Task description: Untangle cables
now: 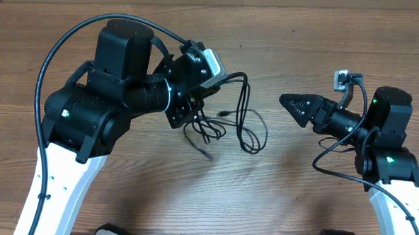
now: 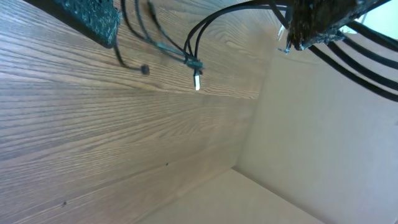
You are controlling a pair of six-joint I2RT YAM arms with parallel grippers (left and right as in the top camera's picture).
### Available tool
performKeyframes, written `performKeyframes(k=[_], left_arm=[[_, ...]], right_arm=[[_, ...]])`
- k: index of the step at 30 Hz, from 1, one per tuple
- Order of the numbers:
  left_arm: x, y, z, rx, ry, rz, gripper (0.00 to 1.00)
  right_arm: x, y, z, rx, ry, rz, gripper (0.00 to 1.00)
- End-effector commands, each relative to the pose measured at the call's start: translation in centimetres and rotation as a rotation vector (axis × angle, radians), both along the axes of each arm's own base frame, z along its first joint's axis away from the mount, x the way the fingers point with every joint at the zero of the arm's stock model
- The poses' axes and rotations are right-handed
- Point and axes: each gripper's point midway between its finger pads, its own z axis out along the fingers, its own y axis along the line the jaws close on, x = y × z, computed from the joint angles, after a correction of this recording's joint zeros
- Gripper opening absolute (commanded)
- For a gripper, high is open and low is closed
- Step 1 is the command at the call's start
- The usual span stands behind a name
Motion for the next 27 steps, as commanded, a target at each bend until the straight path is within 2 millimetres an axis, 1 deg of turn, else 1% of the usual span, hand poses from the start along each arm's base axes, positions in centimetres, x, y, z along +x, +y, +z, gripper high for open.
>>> performKeyframes(k=[1, 5, 8, 9, 11, 13, 14, 15, 16, 17, 18, 19, 20, 27], left_arm=[[-0.9, -0.9, 1.8, -0.072, -0.015, -0.057, 0.04], [-0.1, -0.4, 1.5, -0.043, -0.026, -0.016, 0.04], [1.3, 1.0, 0.3, 0.035, -0.034, 0.091, 0.04], [2.1, 1.8, -0.1, 0.065, -0.032, 0.153, 0.04], [4.6, 4.4, -1.4, 0.12, 0.017, 0.393, 0.04], [5.9, 6.1, -2.1, 0.13, 0.056, 0.555, 0.04], [6.3, 6.5, -2.3, 0.127, 0.073, 0.603, 0.04], [6.5, 6.5, -2.6, 0.119, 0.096, 0.625, 0.09], [6.5, 6.1, -3.0, 0.113, 0.116, 0.613, 0.38], [6.5, 5.7, -3.3, 0.112, 0.135, 0.594, 0.61], [6.3, 5.4, -3.7, 0.113, 0.155, 0.575, 0.8], [6.2, 5.1, -4.3, 0.119, 0.181, 0.56, 0.94], [6.1, 4.9, -5.2, 0.138, 0.211, 0.551, 1.0], [6.3, 5.0, -7.5, 0.199, 0.281, 0.557, 1.0]], right_arm=[[0.2, -0.1, 1.5, -0.009, -0.041, -0.003, 0.86], [0.1, -0.4, 0.6, -0.04, -0.016, -0.018, 0.86], [0.0, -0.5, 0.4, -0.042, -0.004, -0.022, 0.86], [0.0, -0.5, 0.4, -0.042, -0.003, -0.022, 0.86], [0.0, -0.5, 0.4, -0.042, -0.002, -0.022, 0.86], [0.0, -0.5, 0.4, -0.042, -0.002, -0.022, 0.86], [0.0, -0.5, 0.4, -0.041, -0.001, -0.022, 0.86], [0.0, -0.5, 0.4, -0.041, -0.001, -0.022, 0.86], [0.0, -0.5, 0.4, -0.041, -0.001, -0.022, 0.86], [0.0, -0.5, 0.4, -0.041, -0.001, -0.022, 0.86], [0.0, -0.5, 0.4, -0.041, -0.001, -0.022, 0.86], [0.0, -0.5, 0.4, -0.042, -0.001, -0.022, 0.86], [0.0, -0.6, 0.3, -0.045, 0.0, -0.028, 0.86], [0.0, -0.6, 0.2, -0.057, -0.007, -0.02, 0.86]])
